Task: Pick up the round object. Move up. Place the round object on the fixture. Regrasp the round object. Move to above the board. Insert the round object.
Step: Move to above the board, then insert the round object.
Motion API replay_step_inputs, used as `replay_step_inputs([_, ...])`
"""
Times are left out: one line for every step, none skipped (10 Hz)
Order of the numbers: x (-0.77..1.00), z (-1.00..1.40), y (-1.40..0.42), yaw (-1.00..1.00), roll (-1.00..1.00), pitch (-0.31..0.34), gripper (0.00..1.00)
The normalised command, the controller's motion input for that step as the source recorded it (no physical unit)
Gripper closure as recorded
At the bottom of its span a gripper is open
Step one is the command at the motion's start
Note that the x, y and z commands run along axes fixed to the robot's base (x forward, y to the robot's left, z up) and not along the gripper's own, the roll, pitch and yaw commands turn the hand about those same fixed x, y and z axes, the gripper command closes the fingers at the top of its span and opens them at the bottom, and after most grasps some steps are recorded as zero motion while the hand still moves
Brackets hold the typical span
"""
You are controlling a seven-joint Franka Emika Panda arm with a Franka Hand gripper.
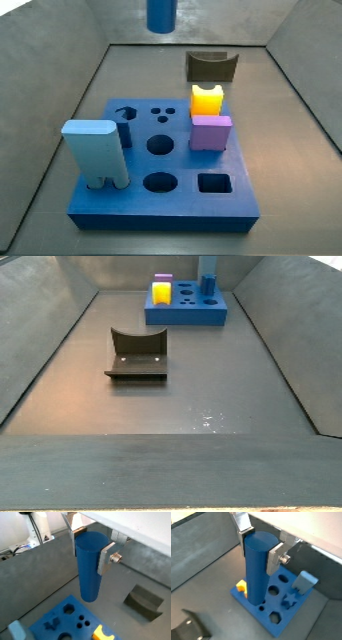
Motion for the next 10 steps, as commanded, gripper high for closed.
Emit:
replay_step_inputs([-0.05,-0.01,-0.02,-0.02,-0.25,-0.021,1.00])
replay_step_inputs([0.00,-0.02,-0.02,0.00,0.00,-0.003,1.00])
replay_step_inputs([0.00,-0.23,-0.08,0.01,-0.08,-0.133,1.00])
replay_step_inputs([0.00,-0.33,-0.10,0.01,-0.13,-0.180,1.00])
replay_step_inputs([0.00,-0.42,-0.11,0.00,-0.24,-0.214,1.00])
replay_step_inputs([0.03,-0.40,-0.12,0.00,-0.28,-0.217,1.00])
replay_step_inputs([0.12,-0.31,-0.14,0.00,-0.34,-0.223,1.00])
replay_step_inputs([0.13,-0.33,-0.15,0.00,-0.30,-0.263,1.00])
replay_step_inputs([0.12,-0.45,-0.22,0.00,-0.19,-0.250,1.00])
replay_step_inputs([0.12,-0.49,-0.25,0.00,-0.11,-0.203,1.00])
